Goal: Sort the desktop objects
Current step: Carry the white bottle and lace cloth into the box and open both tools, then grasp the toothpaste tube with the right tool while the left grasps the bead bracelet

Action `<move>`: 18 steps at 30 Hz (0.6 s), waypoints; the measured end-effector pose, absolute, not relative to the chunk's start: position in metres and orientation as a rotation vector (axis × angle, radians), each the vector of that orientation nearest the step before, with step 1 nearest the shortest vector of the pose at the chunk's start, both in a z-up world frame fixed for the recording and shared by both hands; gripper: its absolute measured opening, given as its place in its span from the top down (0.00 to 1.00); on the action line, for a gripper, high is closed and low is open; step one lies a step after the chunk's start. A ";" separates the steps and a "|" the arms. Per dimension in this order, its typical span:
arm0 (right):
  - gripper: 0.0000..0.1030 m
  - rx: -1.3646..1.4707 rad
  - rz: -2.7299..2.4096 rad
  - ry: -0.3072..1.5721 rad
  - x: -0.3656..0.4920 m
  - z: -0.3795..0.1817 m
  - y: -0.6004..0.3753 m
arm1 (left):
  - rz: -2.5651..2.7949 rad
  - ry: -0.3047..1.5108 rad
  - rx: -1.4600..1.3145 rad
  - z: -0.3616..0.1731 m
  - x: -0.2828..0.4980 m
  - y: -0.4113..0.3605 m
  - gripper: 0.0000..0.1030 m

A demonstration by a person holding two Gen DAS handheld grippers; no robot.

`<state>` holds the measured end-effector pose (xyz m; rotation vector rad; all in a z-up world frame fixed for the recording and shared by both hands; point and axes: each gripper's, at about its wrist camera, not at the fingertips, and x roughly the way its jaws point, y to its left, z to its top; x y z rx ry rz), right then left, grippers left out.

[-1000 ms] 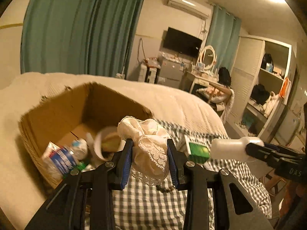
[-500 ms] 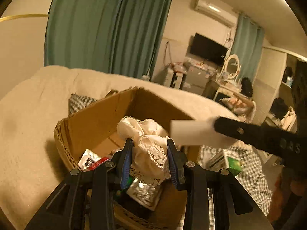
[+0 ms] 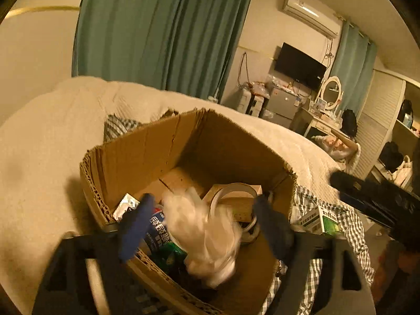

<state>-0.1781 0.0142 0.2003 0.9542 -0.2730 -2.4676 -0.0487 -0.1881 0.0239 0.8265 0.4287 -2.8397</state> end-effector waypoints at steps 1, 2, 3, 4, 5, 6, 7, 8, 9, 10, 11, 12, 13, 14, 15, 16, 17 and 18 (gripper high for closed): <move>0.39 0.954 -2.490 -0.252 -0.171 0.202 0.029 | -2.849 0.413 0.812 0.027 -0.045 -0.182 0.10; 0.39 0.954 -2.521 -0.231 -0.163 0.203 0.046 | -2.855 0.405 0.806 0.029 -0.043 -0.178 0.09; 0.39 0.957 -2.542 -0.219 -0.158 0.203 0.057 | -2.863 0.397 0.803 0.031 -0.042 -0.173 0.09; 0.39 0.961 -2.569 -0.202 -0.151 0.204 0.072 | -2.876 0.386 0.801 0.033 -0.038 -0.165 0.09; 0.39 0.965 -2.596 -0.188 -0.146 0.204 0.087 | -2.886 0.380 0.802 0.034 -0.036 -0.158 0.08; 0.39 0.974 -2.626 -0.173 -0.140 0.204 0.104 | -2.896 0.375 0.803 0.036 -0.034 -0.152 0.08; 0.39 0.983 -2.651 -0.162 -0.136 0.203 0.120 | -2.910 0.372 0.804 0.036 -0.031 -0.145 0.06; 0.39 0.991 -2.676 -0.155 -0.133 0.204 0.135 | -2.924 0.371 0.807 0.036 -0.029 -0.136 0.03; 0.39 0.997 -2.700 -0.153 -0.127 0.201 0.150 | -2.930 0.371 0.803 0.036 -0.026 -0.126 0.03; 0.39 1.005 -2.719 -0.154 -0.121 0.199 0.164 | -2.922 0.375 0.790 0.034 -0.022 -0.117 0.02; 0.39 1.014 -2.730 -0.152 -0.117 0.196 0.175 | -2.910 0.386 0.778 0.032 -0.020 -0.106 0.00; 0.39 1.024 -2.744 -0.144 -0.115 0.192 0.185 | -2.915 0.397 0.778 0.029 -0.018 -0.097 0.00; 0.39 1.035 -2.756 -0.132 -0.112 0.189 0.194 | -2.940 0.406 0.789 0.025 -0.018 -0.086 0.00; 0.39 1.049 -2.763 -0.121 -0.111 0.183 0.201 | -2.977 0.396 0.813 0.018 -0.019 -0.073 0.00; 0.39 1.065 -2.764 -0.111 -0.110 0.177 0.208 | -3.000 0.373 0.842 0.013 -0.022 -0.061 0.00; 0.39 1.077 -2.762 -0.103 -0.109 0.171 0.213 | -3.016 0.349 0.876 0.006 -0.024 -0.053 0.00; 0.39 1.086 -2.761 -0.093 -0.112 0.164 0.219 | -3.033 0.312 0.933 -0.004 -0.029 -0.042 0.00; 0.39 1.097 -2.760 -0.076 -0.114 0.156 0.222 | -3.037 0.284 0.986 -0.014 -0.035 -0.034 0.00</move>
